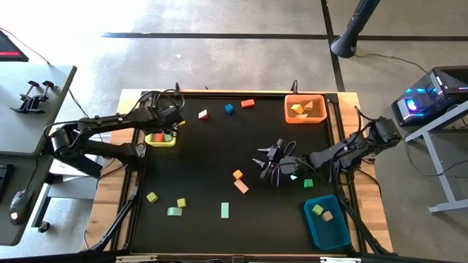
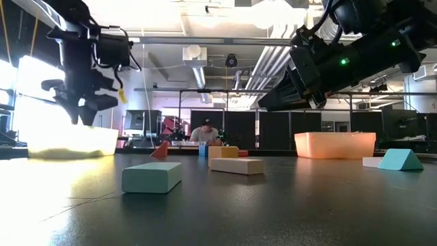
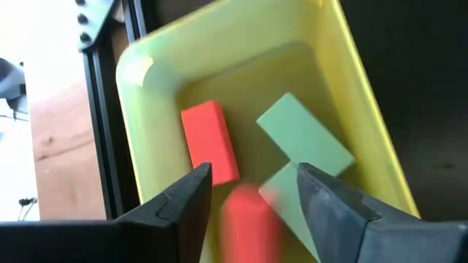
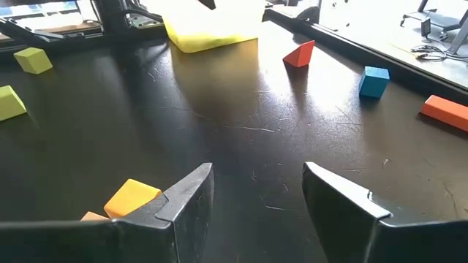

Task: Sort blocks by size
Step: Put the orange rectangular block into the yellow bin, then put the light orange square block into the blue bin

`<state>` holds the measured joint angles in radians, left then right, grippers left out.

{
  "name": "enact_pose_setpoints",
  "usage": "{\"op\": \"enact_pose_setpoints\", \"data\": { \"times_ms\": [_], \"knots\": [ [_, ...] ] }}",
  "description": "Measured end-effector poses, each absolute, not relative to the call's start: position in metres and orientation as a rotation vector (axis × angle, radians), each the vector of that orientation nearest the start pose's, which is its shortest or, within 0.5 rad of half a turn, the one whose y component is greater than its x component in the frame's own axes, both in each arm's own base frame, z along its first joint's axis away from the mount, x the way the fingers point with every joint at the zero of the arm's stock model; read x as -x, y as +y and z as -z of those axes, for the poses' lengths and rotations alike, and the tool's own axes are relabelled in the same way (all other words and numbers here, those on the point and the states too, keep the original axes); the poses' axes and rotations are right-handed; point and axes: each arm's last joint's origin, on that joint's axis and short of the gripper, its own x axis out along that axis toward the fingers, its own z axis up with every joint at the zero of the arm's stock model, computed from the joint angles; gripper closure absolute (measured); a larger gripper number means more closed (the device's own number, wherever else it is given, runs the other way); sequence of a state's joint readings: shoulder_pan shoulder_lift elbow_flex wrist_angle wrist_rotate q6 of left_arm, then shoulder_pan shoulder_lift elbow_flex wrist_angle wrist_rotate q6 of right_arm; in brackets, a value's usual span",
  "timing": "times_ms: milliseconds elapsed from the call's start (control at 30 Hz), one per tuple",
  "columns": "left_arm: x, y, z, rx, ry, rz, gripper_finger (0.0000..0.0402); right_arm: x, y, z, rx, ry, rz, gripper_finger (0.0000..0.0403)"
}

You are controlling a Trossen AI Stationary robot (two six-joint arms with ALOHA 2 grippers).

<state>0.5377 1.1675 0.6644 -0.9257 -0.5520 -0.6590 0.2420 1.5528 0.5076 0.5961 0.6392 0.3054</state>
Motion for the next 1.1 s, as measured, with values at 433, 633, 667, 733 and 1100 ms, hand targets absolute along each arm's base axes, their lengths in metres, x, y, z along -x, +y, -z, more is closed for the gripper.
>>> {"op": "enact_pose_setpoints", "data": {
  "times_ms": [433,633,667,733,1100],
  "knots": [
    [-0.157,0.087,-0.208,0.381,0.97,-1.091,0.0189,-0.278,0.055,-0.156,-0.152,0.348,0.263,0.0197],
    [-0.188,0.064,-0.222,0.275,0.77,-0.84,0.0188,-0.292,0.063,-0.17,-0.08,0.362,0.192,0.0197],
    [-0.193,0.059,-0.223,0.255,0.742,-0.803,0.0188,-0.294,0.064,-0.172,-0.064,0.378,0.198,0.0197],
    [-0.203,0.049,-0.225,0.222,0.695,-0.735,0.0188,-0.3,0.066,-0.177,-0.041,0.402,0.198,0.0195],
    [-0.229,0.014,-0.226,0.113,0.592,-0.56,0.0188,-0.334,0.055,-0.242,0.147,0.527,0.235,0.0136]
  ]
}}
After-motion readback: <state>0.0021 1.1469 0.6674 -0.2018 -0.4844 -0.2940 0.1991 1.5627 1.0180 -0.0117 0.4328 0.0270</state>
